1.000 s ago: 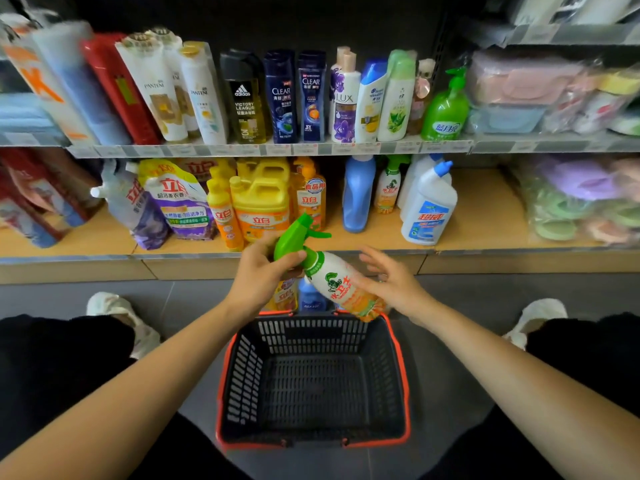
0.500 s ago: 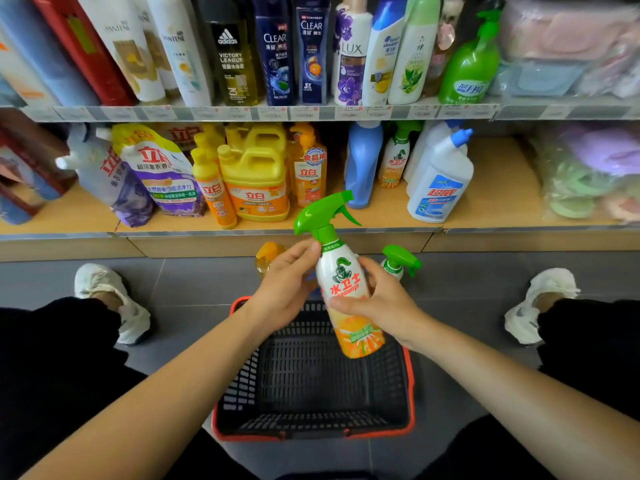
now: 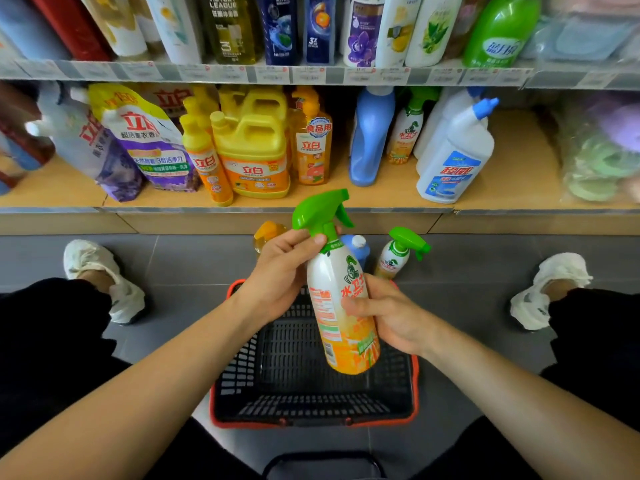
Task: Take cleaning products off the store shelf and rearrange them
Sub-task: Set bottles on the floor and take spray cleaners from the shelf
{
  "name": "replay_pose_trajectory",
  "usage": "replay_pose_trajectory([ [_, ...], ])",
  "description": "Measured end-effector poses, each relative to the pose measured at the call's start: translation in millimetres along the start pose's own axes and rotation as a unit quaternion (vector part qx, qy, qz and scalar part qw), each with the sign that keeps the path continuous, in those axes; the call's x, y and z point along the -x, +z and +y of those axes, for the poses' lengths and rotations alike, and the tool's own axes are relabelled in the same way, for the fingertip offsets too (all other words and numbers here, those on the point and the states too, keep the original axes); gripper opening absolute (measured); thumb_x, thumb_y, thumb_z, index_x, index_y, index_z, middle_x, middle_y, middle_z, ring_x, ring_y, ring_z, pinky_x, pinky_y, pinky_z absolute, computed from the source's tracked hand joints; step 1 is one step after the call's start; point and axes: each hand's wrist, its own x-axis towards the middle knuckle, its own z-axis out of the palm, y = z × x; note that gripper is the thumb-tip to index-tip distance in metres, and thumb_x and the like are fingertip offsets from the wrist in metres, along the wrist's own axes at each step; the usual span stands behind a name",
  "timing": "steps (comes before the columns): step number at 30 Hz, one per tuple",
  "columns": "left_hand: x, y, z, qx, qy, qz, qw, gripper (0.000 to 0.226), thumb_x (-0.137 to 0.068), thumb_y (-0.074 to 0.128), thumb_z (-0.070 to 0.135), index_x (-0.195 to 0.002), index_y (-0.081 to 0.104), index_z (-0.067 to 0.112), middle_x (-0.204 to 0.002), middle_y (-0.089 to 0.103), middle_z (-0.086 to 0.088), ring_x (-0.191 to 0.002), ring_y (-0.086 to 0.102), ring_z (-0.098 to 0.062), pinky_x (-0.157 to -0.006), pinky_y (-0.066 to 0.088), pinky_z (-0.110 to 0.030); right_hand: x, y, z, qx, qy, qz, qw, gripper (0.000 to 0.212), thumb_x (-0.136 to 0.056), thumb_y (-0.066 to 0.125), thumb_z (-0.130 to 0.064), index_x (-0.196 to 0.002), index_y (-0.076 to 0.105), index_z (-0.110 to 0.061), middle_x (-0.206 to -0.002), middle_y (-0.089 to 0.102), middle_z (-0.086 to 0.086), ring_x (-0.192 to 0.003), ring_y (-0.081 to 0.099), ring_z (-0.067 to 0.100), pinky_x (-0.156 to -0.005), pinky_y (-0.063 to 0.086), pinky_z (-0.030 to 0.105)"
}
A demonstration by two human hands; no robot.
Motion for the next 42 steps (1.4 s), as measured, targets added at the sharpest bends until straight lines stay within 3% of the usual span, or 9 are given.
replay_pose_trajectory([
  [3, 1.1, 2.6, -1.9, -0.012, 0.033, 0.050, 0.998, 0.016, -0.082, 0.070, 0.018, -0.091, 0.073, 0.006, -0.085, 0.075, -0.008, -0.074, 0.070, -0.018, -0.064, 0.058, -0.031, -0.7, 10.5, 5.6, 0.091, -0.060, 0.105, 0.988, 0.050, -0.068, 0.087, -0.026, -0.114, 0.070, -0.017, -0.110, 0.075, 0.009, -0.100, 0.071, 0.022, -0.084, 0.055, 0.036],
  [8, 3.7, 9.7, -11.3, 0.004, 0.043, 0.097, 0.994, 0.025, -0.075, 0.077, 0.019, -0.092, 0.070, 0.001, -0.083, 0.075, -0.007, -0.072, 0.072, -0.016, -0.064, 0.058, -0.029, -0.3, 31.0, 17.4, 0.299, -0.150, 0.274, 0.902, 0.063, -0.068, 0.092, -0.026, -0.124, 0.063, -0.026, -0.103, 0.075, -0.006, -0.094, 0.071, 0.009, -0.078, 0.057, 0.029],
  [15, 2.0, 3.3, -2.8, 0.002, -0.003, -0.007, 1.000, 0.036, -0.090, 0.064, 0.033, -0.110, 0.072, 0.004, -0.111, 0.074, -0.011, -0.096, 0.070, -0.020, -0.081, 0.057, -0.034, 2.6, 19.1, 9.8, 0.096, -0.051, 0.105, 0.989, 0.056, -0.070, 0.086, -0.024, -0.121, 0.066, -0.011, -0.112, 0.074, 0.012, -0.104, 0.071, 0.028, -0.089, 0.056, 0.041],
  [19, 2.4, 3.9, 1.9, -0.021, 0.002, -0.030, 0.999, 0.032, -0.091, 0.062, 0.032, -0.107, 0.072, 0.006, -0.113, 0.074, -0.015, -0.103, 0.069, -0.021, -0.086, 0.057, -0.032, 1.5, 10.7, 9.3, 0.009, -0.004, 0.010, 1.000, 0.060, -0.069, 0.088, -0.027, -0.122, 0.068, -0.010, -0.120, 0.071, 0.016, -0.110, 0.067, 0.030, -0.091, 0.055, 0.039],
  [25, 5.1, 7.9, -9.6, -0.040, 0.012, 0.069, 0.997, 0.019, -0.090, 0.066, 0.024, -0.093, 0.081, 0.012, -0.098, 0.078, -0.012, -0.085, 0.073, -0.021, -0.072, 0.060, -0.034, -2.5, 12.0, 17.0, 0.160, -0.054, 0.121, 0.978, 0.050, -0.071, 0.087, -0.031, -0.117, 0.069, -0.027, -0.111, 0.075, 0.007, -0.102, 0.072, 0.025, -0.084, 0.057, 0.037],
  [31, 8.3, -6.0, 1.0, -0.103, -0.002, 0.139, 0.985, 0.054, -0.084, 0.077, 0.019, -0.134, 0.059, 0.012, -0.125, 0.070, -0.010, -0.106, 0.068, -0.022, -0.090, 0.053, -0.036, 0.5, -8.9, 10.7, 0.329, -0.095, 0.178, 0.922, 0.077, -0.056, 0.092, -0.038, -0.127, 0.062, -0.041, -0.111, 0.074, -0.012, -0.101, 0.070, 0.007, -0.086, 0.056, 0.025],
  [34, 5.8, -10.7, 29.5, -0.165, 0.061, 0.055, 0.983, 0.032, -0.099, 0.058, 0.013, -0.130, 0.064, 0.013, -0.119, 0.074, 0.005, -0.110, 0.068, -0.008, -0.088, 0.054, -0.020, 5.1, -19.3, 3.1, 0.379, -0.080, 0.162, 0.908, 0.078, -0.053, 0.094, -0.036, -0.124, 0.061, -0.049, -0.110, 0.071, -0.019, -0.100, 0.068, -0.001, -0.084, 0.053, 0.018],
  [38, 7.0, -19.9, 55.8, -0.236, 0.009, -0.100, 0.967, 0.031, -0.097, 0.055, 0.022, -0.122, 0.068, 0.008, -0.110, 0.075, -0.007, -0.107, 0.068, -0.020, -0.097, 0.054, -0.038, 8.0, -21.8, -3.6, 0.389, -0.083, 0.112, 0.911, 0.081, -0.052, 0.095, -0.028, -0.110, 0.057, -0.070, -0.115, 0.068, -0.026, -0.103, 0.066, -0.007, -0.084, 0.050, 0.010],
  [42, 11.5, -30.3, 66.8, -0.256, -0.073, -0.214, 0.940, 0.033, -0.091, 0.066, 0.036, -0.111, 0.076, 0.013, -0.122, 0.069, -0.009, -0.115, 0.062, -0.025, -0.102, 0.045, -0.048, 10.8, -27.2, -5.1, 0.390, -0.078, 0.056, 0.916, 0.085, -0.052, 0.095, -0.026, -0.119, 0.058, -0.064, -0.122, 0.069, -0.018, -0.114, 0.065, 0.002, -0.094, 0.050, 0.016],
])
